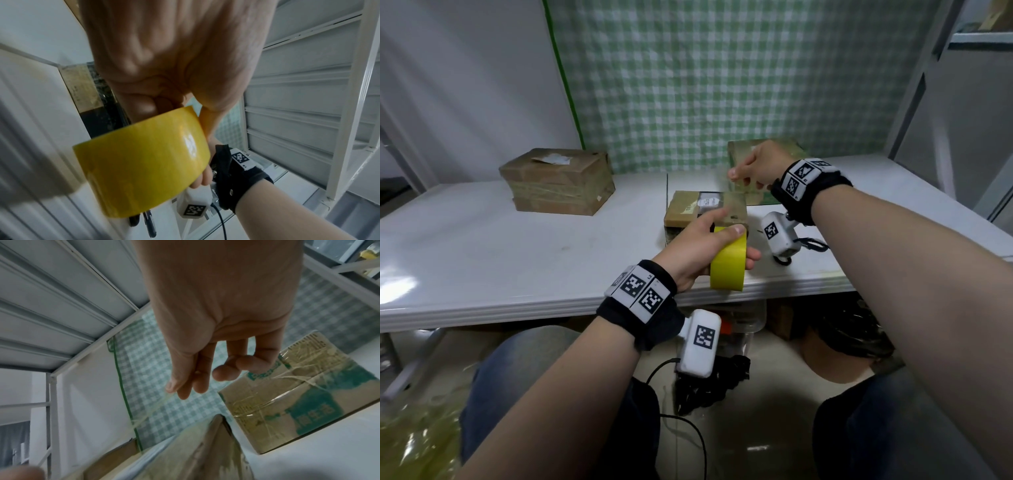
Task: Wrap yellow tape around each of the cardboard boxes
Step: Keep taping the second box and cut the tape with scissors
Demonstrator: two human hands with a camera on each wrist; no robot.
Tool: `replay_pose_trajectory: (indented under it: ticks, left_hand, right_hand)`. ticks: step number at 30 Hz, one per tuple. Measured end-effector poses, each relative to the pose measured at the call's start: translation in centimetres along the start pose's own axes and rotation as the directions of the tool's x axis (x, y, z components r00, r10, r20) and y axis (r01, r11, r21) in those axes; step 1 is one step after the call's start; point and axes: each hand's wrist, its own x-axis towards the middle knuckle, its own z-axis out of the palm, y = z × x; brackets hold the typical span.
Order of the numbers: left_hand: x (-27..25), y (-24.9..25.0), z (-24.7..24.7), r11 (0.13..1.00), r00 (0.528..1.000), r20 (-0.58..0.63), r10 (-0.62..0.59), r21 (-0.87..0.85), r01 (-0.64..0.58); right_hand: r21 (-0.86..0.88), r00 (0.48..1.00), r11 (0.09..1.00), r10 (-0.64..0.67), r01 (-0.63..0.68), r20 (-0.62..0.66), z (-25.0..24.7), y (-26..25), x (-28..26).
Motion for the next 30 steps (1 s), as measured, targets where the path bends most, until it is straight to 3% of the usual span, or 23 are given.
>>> replay_pose_trajectory:
  ticks: [18,22,25,27,30]
  left_hand:
    - [1.6,-0.5,0.1,0.996,0.998,-0.006,-0.063,0.066,0.063]
    - [1.8,-0.6,0.1,0.994,0.997,-0.001,-0.081,0.079,0.081]
    - [1.8,-0.7,0.1,0.992,0.995,0.011,-0.102,0.073,0.101]
    - [1.8,-0.8,0.0,0.991,0.993,0.021,-0.117,0.066,0.115]
    - [1.9,-0.9,-0.1,0.991,0.992,0.021,-0.125,0.055,0.124]
  right_hand:
    - [-0.018,1.0,1.0,-0.001,0.001,-0.014,2.8,3.5,1.7]
    - [-0.194,0.998,0.98,-0.025,0.034,0.05,2.7,3.2,1.0]
    - [-0.364,0.987,0.932,0.055,0.003,0.151,2.5,3.1,0.5]
    - [-0.32,0.993,0.947,0.028,0.012,0.118,2.1,3.2,0.3]
    - [-0.08,0.986,0.984,-0.162,0.158,-0.045,1.3,3.3,-1.3]
